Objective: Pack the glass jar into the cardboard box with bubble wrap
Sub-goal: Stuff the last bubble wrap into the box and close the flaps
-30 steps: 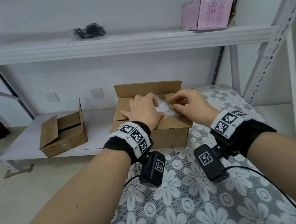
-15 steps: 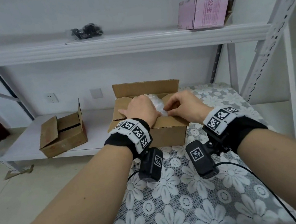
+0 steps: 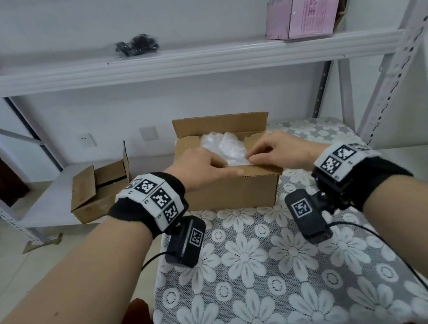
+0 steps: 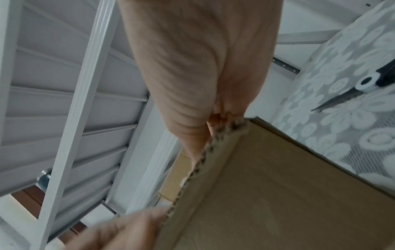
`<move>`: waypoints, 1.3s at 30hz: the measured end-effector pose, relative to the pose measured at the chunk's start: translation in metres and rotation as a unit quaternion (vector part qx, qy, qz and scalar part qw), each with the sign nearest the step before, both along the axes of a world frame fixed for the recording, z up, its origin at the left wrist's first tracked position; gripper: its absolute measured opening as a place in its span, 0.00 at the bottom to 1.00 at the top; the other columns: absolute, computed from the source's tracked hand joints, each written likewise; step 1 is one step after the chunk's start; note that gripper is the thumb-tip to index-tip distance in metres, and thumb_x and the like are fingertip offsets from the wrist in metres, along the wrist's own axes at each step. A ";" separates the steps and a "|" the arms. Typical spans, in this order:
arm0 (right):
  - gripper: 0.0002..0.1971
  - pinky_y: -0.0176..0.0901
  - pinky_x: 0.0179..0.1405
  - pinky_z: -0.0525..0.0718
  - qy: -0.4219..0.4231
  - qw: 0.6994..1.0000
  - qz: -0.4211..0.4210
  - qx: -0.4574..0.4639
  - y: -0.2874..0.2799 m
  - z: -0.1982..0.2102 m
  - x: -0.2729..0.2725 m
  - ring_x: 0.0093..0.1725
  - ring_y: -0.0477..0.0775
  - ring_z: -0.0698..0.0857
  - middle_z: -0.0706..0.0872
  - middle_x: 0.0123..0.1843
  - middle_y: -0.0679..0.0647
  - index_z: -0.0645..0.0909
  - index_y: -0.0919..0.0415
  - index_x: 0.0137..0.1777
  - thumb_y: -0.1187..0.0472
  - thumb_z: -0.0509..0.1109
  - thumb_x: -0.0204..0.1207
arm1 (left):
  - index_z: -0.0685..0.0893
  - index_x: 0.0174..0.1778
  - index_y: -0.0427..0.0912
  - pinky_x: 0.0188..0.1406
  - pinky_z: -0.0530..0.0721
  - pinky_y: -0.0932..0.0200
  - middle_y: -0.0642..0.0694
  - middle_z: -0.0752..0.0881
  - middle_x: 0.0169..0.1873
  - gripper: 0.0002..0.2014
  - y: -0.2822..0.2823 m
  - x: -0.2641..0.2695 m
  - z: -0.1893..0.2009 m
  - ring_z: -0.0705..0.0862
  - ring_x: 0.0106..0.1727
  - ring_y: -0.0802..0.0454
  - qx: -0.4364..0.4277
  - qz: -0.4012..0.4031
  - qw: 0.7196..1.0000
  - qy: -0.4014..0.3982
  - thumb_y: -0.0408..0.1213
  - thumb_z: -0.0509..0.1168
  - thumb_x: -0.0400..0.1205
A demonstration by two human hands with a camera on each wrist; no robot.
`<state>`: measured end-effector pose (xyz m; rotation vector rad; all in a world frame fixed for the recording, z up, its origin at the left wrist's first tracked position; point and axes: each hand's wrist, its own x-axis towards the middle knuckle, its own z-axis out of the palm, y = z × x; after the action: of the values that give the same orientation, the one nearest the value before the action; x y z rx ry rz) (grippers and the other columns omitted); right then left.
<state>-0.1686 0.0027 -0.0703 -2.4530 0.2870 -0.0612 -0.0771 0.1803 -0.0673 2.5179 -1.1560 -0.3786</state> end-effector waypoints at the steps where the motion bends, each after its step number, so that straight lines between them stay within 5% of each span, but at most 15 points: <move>1: 0.14 0.32 0.49 0.79 0.023 0.999 0.012 0.024 -0.002 0.006 -0.002 0.50 0.44 0.83 0.88 0.58 0.50 0.87 0.60 0.58 0.54 0.71 0.77 | 0.83 0.67 0.50 0.60 0.77 0.61 0.51 0.86 0.61 0.32 0.003 -0.003 0.003 0.82 0.62 0.53 0.023 -0.013 1.000 0.008 0.64 0.70 0.71; 3: 0.25 0.34 0.61 0.77 0.076 0.994 0.040 0.072 -0.004 0.015 -0.007 0.59 0.42 0.81 0.83 0.62 0.46 0.81 0.56 0.67 0.47 0.73 0.72 | 0.75 0.75 0.52 0.63 0.72 0.64 0.53 0.80 0.68 0.37 0.006 -0.005 0.004 0.78 0.68 0.54 0.057 -0.027 0.998 0.001 0.60 0.74 0.70; 5: 0.35 0.42 0.74 0.71 0.132 0.985 0.075 0.082 -0.005 0.020 -0.009 0.68 0.44 0.76 0.78 0.70 0.47 0.73 0.54 0.74 0.45 0.75 0.67 | 0.76 0.74 0.52 0.61 0.71 0.64 0.52 0.81 0.67 0.28 0.003 0.000 0.003 0.78 0.67 0.52 0.071 -0.034 0.997 -0.028 0.53 0.70 0.77; 8: 0.39 0.41 0.75 0.65 0.179 0.978 0.095 0.041 0.000 0.020 -0.011 0.74 0.46 0.69 0.70 0.76 0.48 0.67 0.52 0.78 0.50 0.78 0.68 | 0.81 0.70 0.49 0.56 0.73 0.60 0.48 0.84 0.63 0.17 -0.005 0.003 0.006 0.79 0.63 0.49 0.105 -0.034 0.992 -0.057 0.46 0.57 0.87; 11: 0.37 0.46 0.78 0.65 0.143 0.988 0.057 -0.028 0.002 0.013 -0.009 0.75 0.50 0.70 0.70 0.78 0.48 0.69 0.53 0.77 0.47 0.76 0.69 | 0.82 0.60 0.42 0.48 0.76 0.58 0.48 0.82 0.49 0.18 -0.011 0.011 0.006 0.81 0.51 0.49 0.142 -0.016 0.987 -0.068 0.51 0.54 0.87; 15: 0.21 0.48 0.75 0.71 0.104 0.989 0.017 0.101 0.001 0.009 -0.009 0.68 0.55 0.79 0.83 0.67 0.55 0.83 0.60 0.62 0.48 0.71 0.75 | 0.86 0.56 0.44 0.56 0.83 0.49 0.45 0.86 0.50 0.25 -0.016 0.022 0.007 0.84 0.52 0.45 0.151 -0.015 0.985 -0.087 0.61 0.58 0.81; 18: 0.23 0.40 0.70 0.64 0.085 0.989 -0.012 0.124 0.001 0.011 -0.009 0.70 0.49 0.75 0.79 0.73 0.50 0.83 0.57 0.64 0.43 0.68 0.76 | 0.88 0.53 0.45 0.47 0.80 0.56 0.48 0.86 0.46 0.25 -0.014 0.020 0.007 0.83 0.49 0.49 0.059 0.029 0.989 -0.133 0.64 0.66 0.75; 21: 0.24 0.39 0.73 0.63 0.062 0.988 -0.025 0.143 -0.001 0.008 -0.004 0.75 0.49 0.72 0.76 0.76 0.49 0.82 0.57 0.67 0.44 0.67 0.77 | 0.85 0.57 0.51 0.66 0.74 0.50 0.53 0.87 0.48 0.27 -0.009 0.017 -0.001 0.84 0.54 0.53 -0.072 0.061 0.974 -0.206 0.64 0.72 0.68; 23: 0.23 0.48 0.79 0.65 0.043 0.986 -0.041 0.158 -0.002 0.006 -0.001 0.74 0.50 0.75 0.79 0.74 0.50 0.83 0.57 0.66 0.44 0.68 0.77 | 0.83 0.55 0.50 0.75 0.64 0.46 0.52 0.84 0.49 0.26 -0.006 0.015 -0.009 0.81 0.56 0.51 -0.135 0.062 0.954 -0.261 0.60 0.75 0.67; 26: 0.17 0.52 0.75 0.72 0.007 0.978 -0.082 0.191 -0.005 0.002 0.002 0.65 0.52 0.82 0.87 0.62 0.52 0.86 0.56 0.57 0.46 0.69 0.76 | 0.83 0.51 0.45 0.64 0.69 0.47 0.45 0.81 0.49 0.23 -0.002 0.013 -0.019 0.79 0.54 0.44 -0.179 0.067 0.921 -0.339 0.50 0.80 0.64; 30: 0.15 0.54 0.67 0.80 -0.031 0.975 -0.116 0.186 -0.008 -0.003 0.006 0.58 0.53 0.86 0.89 0.53 0.51 0.86 0.55 0.53 0.45 0.71 0.74 | 0.84 0.47 0.39 0.46 0.81 0.46 0.40 0.82 0.46 0.20 -0.002 0.013 -0.029 0.79 0.48 0.40 -0.205 0.030 0.915 -0.345 0.39 0.82 0.63; 33: 0.19 0.51 0.62 0.82 -0.050 0.975 -0.145 0.162 -0.006 -0.005 0.010 0.56 0.52 0.85 0.88 0.56 0.52 0.86 0.58 0.57 0.45 0.70 0.75 | 0.85 0.47 0.38 0.46 0.82 0.43 0.39 0.82 0.49 0.18 -0.005 0.012 -0.035 0.80 0.49 0.39 -0.196 0.025 0.924 -0.327 0.36 0.81 0.64; 36: 0.18 0.37 0.41 0.78 -0.075 0.975 -0.167 0.124 -0.003 -0.007 0.013 0.51 0.49 0.82 0.86 0.55 0.51 0.85 0.59 0.60 0.47 0.69 0.77 | 0.87 0.52 0.39 0.53 0.80 0.44 0.37 0.83 0.53 0.18 -0.010 0.004 -0.039 0.79 0.54 0.37 -0.192 0.020 0.930 -0.311 0.36 0.79 0.67; 39: 0.20 0.39 0.47 0.77 -0.088 0.975 -0.181 0.094 -0.003 -0.012 0.017 0.54 0.51 0.81 0.84 0.60 0.54 0.82 0.60 0.64 0.49 0.69 0.77 | 0.86 0.59 0.40 0.61 0.77 0.45 0.34 0.80 0.61 0.23 -0.015 0.000 -0.044 0.77 0.61 0.35 -0.191 0.015 0.940 -0.282 0.39 0.79 0.68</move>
<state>-0.1515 -0.0008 -0.0823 -2.1642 0.6275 -0.3871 -0.0770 0.1658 -0.1110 2.3398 -1.2269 0.5670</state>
